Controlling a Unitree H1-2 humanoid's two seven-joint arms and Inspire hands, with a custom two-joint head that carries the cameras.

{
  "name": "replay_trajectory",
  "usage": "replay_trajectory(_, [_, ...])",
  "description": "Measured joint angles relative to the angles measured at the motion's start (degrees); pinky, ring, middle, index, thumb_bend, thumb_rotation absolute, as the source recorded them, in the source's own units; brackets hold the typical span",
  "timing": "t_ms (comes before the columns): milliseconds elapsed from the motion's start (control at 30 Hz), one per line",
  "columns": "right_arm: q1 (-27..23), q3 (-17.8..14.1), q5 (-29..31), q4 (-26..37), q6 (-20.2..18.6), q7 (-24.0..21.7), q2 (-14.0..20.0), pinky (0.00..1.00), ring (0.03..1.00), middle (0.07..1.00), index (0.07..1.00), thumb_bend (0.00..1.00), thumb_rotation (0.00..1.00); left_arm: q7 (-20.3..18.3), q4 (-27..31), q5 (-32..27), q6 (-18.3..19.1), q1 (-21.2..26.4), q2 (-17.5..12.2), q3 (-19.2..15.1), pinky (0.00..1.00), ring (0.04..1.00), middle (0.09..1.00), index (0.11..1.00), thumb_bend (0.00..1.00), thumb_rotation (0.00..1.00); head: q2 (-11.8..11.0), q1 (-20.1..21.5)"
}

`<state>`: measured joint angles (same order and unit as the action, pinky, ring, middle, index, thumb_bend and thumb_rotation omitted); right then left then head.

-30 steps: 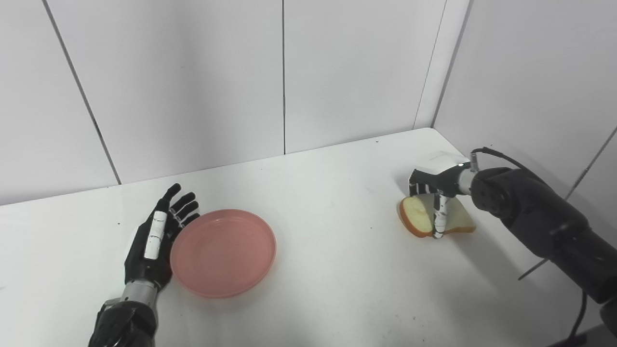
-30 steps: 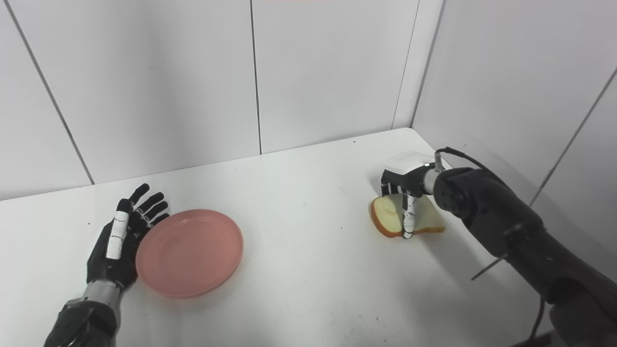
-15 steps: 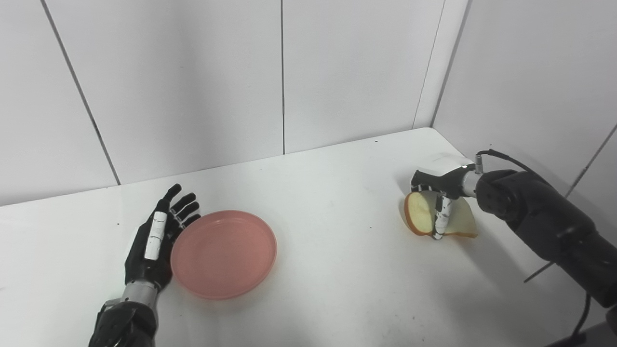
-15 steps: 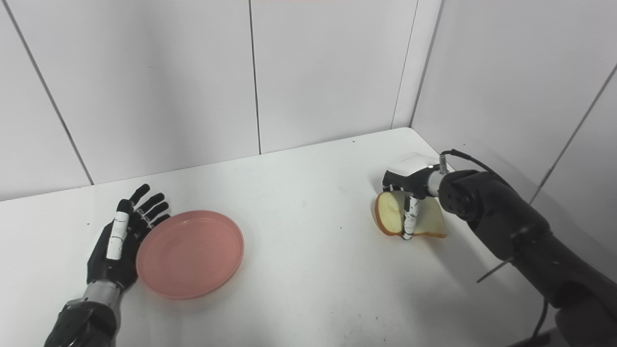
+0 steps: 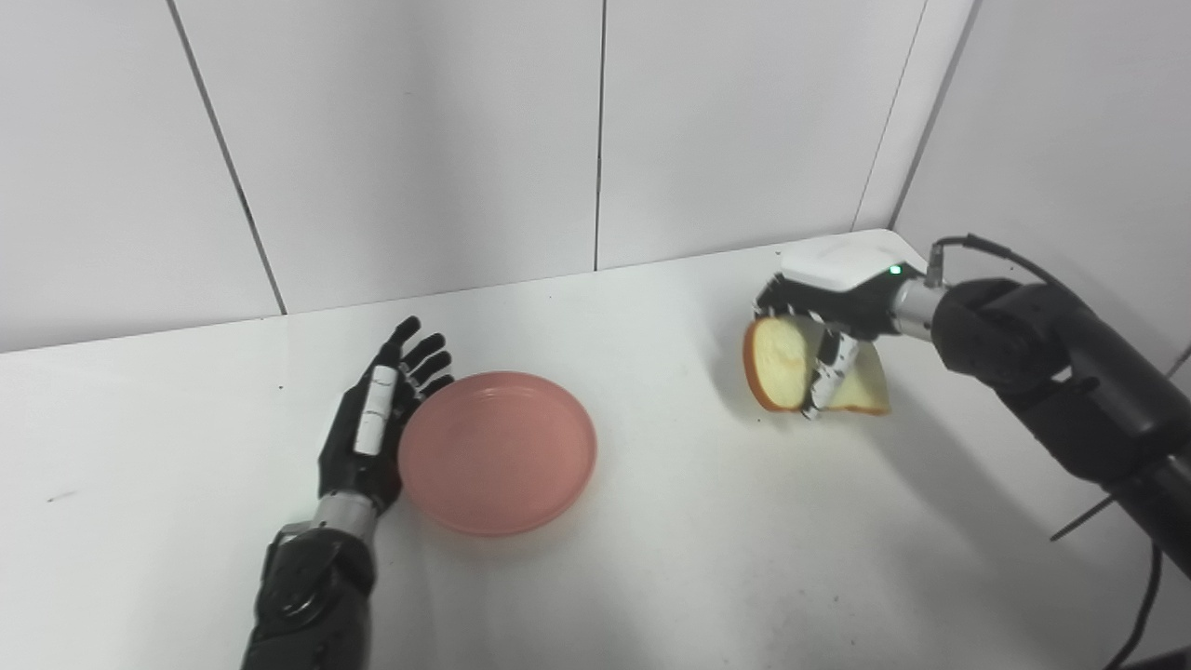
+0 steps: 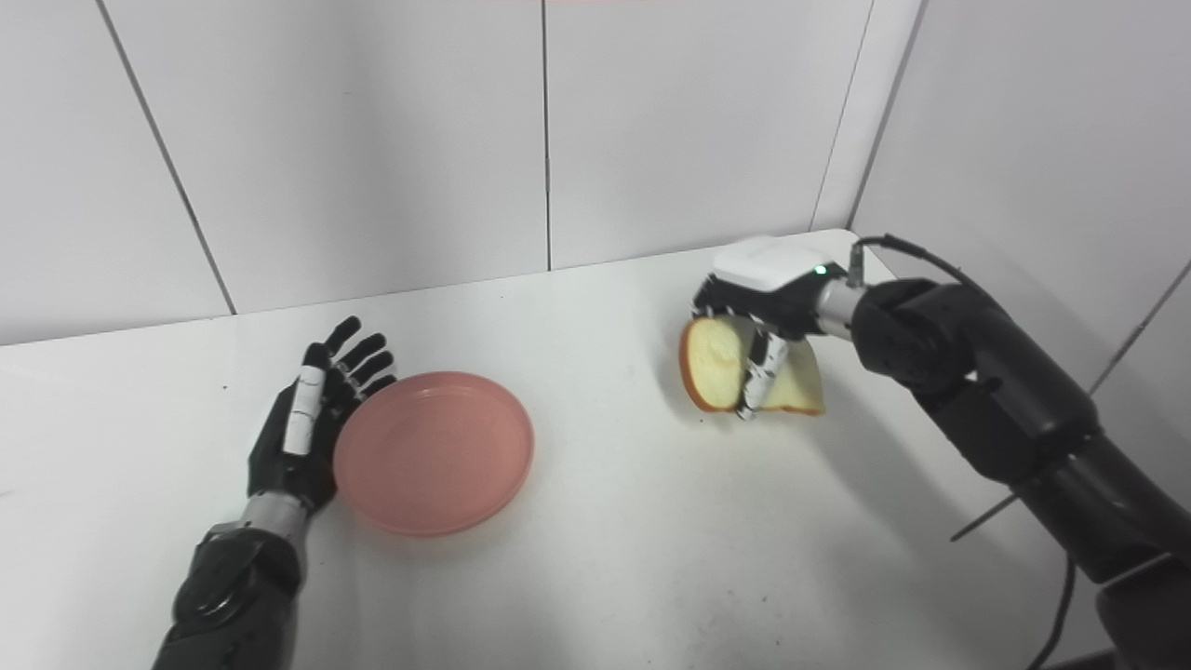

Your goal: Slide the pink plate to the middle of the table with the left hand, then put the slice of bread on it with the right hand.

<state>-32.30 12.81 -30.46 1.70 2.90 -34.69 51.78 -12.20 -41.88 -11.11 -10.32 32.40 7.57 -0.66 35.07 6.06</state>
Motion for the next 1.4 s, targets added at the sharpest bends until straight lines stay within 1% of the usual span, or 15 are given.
replay_trajectory(33, [-0.6,0.1,0.4,0.3,0.1,-0.4,-0.4,0.35,0.400,0.472,0.494,0.53,0.00,0.0,-0.4,0.2,-0.2,0.2,0.4,0.2,0.83,0.850,0.848,0.877,0.92,0.78,-0.2,-1.9])
replay_trajectory(100, [-1.3,0.4,0.6,1.2,0.1,-1.1,-0.9,0.35,0.408,0.474,0.494,0.53,0.00,0.1,-1.4,0.3,-0.7,0.7,0.9,0.2,0.83,0.848,0.850,0.885,0.91,0.78,-0.2,-2.3])
replay_trajectory(167, [-2.7,1.0,0.5,1.6,0.1,-2.2,-2.5,0.35,0.408,0.470,0.498,0.53,0.00,0.5,-2.5,1.1,-1.4,1.2,1.1,0.1,0.83,0.850,0.848,0.894,0.90,0.79,-0.7,-6.0])
replay_trajectory(300, [-5.6,2.9,-0.2,1.6,0.1,-2.9,-6.8,0.38,0.440,0.474,0.500,0.53,0.00,1.3,-5.1,1.5,-2.9,2.5,2.1,0.2,0.82,0.861,0.836,0.897,0.89,0.80,-1.2,-9.0])
replay_trajectory(333, [-6.3,3.5,-0.8,1.3,0.1,-3.0,-8.0,0.39,0.440,0.474,0.500,0.53,0.00,1.5,-5.6,1.6,-3.2,2.8,2.3,0.2,0.82,0.865,0.836,0.899,0.88,0.80,-1.2,-9.1])
replay_trajectory(367, [-7.0,4.1,-1.1,1.0,0.1,-3.0,-9.2,0.38,0.437,0.476,0.497,0.53,0.00,1.9,-6.2,2.1,-3.7,3.1,2.6,0.2,0.83,0.869,0.837,0.903,0.88,0.79,-1.5,-10.4])
replay_trajectory(500, [-9.3,5.6,-1.7,0.0,0.1,-3.0,-14.0,0.36,0.415,0.478,0.490,0.53,0.00,2.2,-8.2,2.2,-4.8,4.1,3.5,-0.2,0.85,0.883,0.840,0.914,0.87,0.78,-1.8,-12.3])
replay_trajectory(567, [-9.8,6.3,-1.6,-1.1,0.1,-3.0,-15.9,0.40,0.456,0.500,0.466,0.53,0.00,2.2,-9.3,2.1,-5.3,4.6,3.7,-0.4,0.85,0.891,0.838,0.915,0.85,0.76,-2.0,-12.8])
replay_trajectory(600, [-10.0,6.7,-1.8,-1.4,0.1,-3.0,-16.7,0.45,0.516,0.518,0.453,0.53,0.00,2.1,-9.7,2.1,-5.6,4.8,3.7,-0.6,0.85,0.891,0.838,0.916,0.86,0.76,-2.0,-12.9])
replay_trajectory(633, [-10.1,7.2,-2.0,-1.6,0.1,-3.0,-17.5,0.45,0.515,0.516,0.456,0.53,0.00,2.1,-10.1,2.1,-5.8,5.0,3.7,-0.7,0.85,0.889,0.838,0.918,0.86,0.76,-2.3,-13.4])
replay_trajectory(667, [-10.2,7.8,-2.3,-1.6,0.1,-3.0,-18.3,0.40,0.455,0.493,0.476,0.53,0.00,2.1,-10.4,2.0,-6.0,5.1,3.7,-0.8,0.86,0.884,0.839,0.921,0.85,0.76,-2.5,-13.8])
replay_trajectory(767, [-10.6,9.2,-3.4,-2.0,0.1,-3.0,-20.4,0.36,0.411,0.473,0.494,0.53,0.00,2.1,-11.9,2.0,-6.8,5.9,3.8,-1.1,0.87,0.884,0.844,0.924,0.85,0.76,-2.7,-14.3])
replay_trajectory(1033, [-11.3,11.2,-4.5,-4.0,0.2,-2.9,-24.1,0.31,0.375,0.462,0.500,0.53,0.00,2.0,-14.7,1.8,-8.4,7.3,4.1,-1.8,0.85,0.865,0.822,0.895,0.86,0.74,-3.2,-15.3])
replay_trajectory(1100, [-11.4,11.6,-4.7,-5.2,0.6,-2.8,-24.5,0.32,0.384,0.466,0.497,0.53,0.00,2.1,-15.6,1.8,-8.8,7.8,4.2,-2.1,0.84,0.860,0.816,0.893,0.86,0.74,-3.4,-15.4])
replay_trajectory(1400, [-11.3,13.4,-6.9,-10.1,4.8,-0.7,-25.3,0.31,0.384,0.465,0.499,0.53,0.00,2.1,-17.3,1.7,-9.8,8.7,4.7,-3.4,0.85,0.856,0.806,0.886,0.86,0.74,-3.5,-15.6])
